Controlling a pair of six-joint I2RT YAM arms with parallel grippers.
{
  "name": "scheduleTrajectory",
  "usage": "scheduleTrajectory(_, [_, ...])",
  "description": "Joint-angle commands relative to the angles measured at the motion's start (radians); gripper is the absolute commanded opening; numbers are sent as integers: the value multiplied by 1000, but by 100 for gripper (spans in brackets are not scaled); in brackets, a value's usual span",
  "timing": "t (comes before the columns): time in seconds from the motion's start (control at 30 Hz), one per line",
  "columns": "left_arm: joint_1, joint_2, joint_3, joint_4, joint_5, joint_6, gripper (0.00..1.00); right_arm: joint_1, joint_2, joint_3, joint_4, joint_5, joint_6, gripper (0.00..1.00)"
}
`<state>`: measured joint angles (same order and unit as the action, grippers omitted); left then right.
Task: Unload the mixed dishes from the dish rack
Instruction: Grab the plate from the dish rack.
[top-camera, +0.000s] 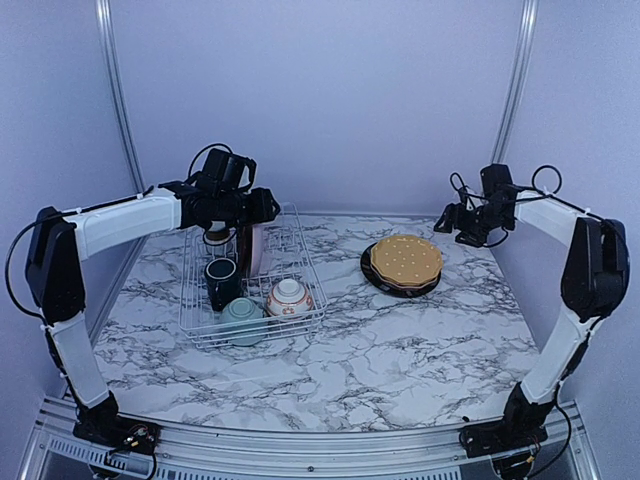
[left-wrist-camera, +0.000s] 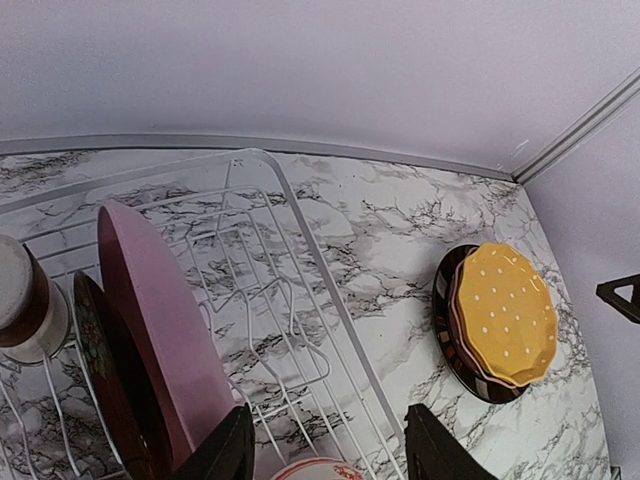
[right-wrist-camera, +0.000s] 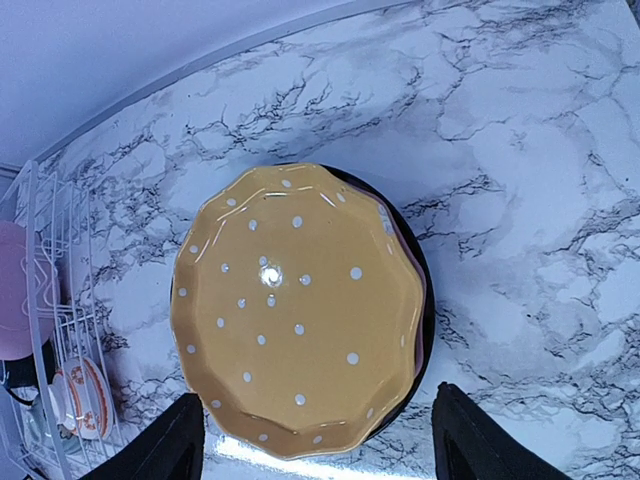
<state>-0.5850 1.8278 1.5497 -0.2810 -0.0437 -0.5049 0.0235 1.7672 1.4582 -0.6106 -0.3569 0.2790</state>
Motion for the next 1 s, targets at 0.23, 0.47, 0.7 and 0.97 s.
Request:
scheduleTrajectory(0.23, [28,32,-35,84,118,-24,34,-2,-61,37,18,-65,12,75])
scheduleTrajectory(0.47, [39,-13,-76,162,164,-37,11,-2,-62,24,30,-81,28,75])
scheduleTrajectory(0.7, [57,-65,-103,200,187,-64,6,-2,-70,16,37,-90,32,75])
scheduleTrajectory(0.97, [98,-123,-111,148,158,-72,22,-2,-71,10,37,-102,34,75])
